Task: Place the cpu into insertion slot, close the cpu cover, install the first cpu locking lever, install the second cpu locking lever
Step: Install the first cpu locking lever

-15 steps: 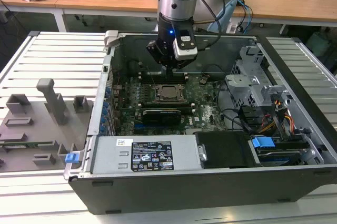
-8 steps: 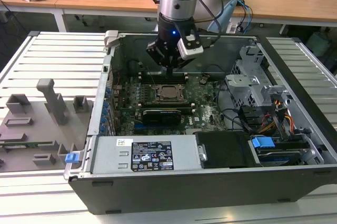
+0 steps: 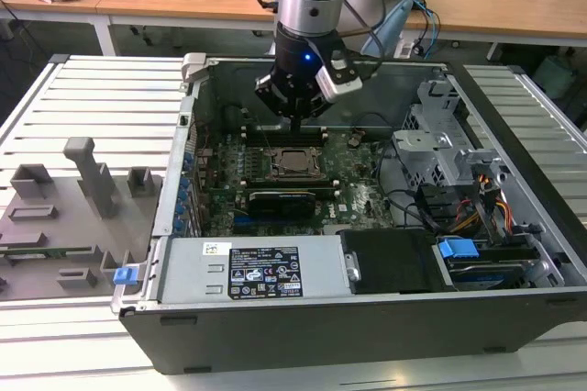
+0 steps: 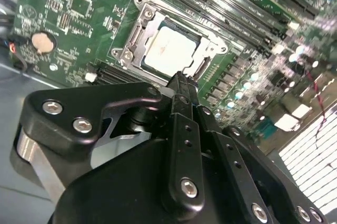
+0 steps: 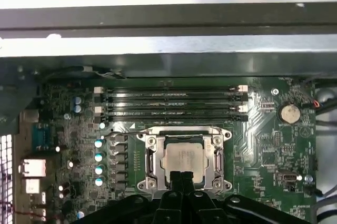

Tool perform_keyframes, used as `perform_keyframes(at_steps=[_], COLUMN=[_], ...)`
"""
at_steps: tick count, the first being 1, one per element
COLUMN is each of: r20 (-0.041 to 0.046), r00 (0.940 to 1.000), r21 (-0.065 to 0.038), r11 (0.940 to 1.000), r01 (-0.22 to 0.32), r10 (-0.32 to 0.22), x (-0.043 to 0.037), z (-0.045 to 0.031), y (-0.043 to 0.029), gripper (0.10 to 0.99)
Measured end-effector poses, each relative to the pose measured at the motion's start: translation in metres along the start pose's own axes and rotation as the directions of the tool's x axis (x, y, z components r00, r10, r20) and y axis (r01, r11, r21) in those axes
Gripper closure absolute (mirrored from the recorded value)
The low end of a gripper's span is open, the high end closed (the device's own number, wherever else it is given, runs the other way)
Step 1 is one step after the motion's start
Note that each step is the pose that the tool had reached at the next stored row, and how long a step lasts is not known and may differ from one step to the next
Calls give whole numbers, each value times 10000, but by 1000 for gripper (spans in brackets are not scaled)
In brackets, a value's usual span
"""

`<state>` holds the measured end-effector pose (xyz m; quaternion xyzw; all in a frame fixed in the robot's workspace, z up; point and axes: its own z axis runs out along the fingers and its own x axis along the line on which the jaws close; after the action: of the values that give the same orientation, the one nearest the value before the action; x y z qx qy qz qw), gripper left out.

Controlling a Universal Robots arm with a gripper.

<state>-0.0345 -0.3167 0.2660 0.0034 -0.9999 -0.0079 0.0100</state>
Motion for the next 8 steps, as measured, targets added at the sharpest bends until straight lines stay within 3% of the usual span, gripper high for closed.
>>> perform_keyframes(at_steps=[4, 8], r20=[-11, -29], r00=[9976, 9863], r21=[13, 30], r11=[9976, 9863], r01=[689, 1648], r10=[-689, -1648], x=[0, 0], z=[0, 1], y=[0, 0], gripper=[980, 980])
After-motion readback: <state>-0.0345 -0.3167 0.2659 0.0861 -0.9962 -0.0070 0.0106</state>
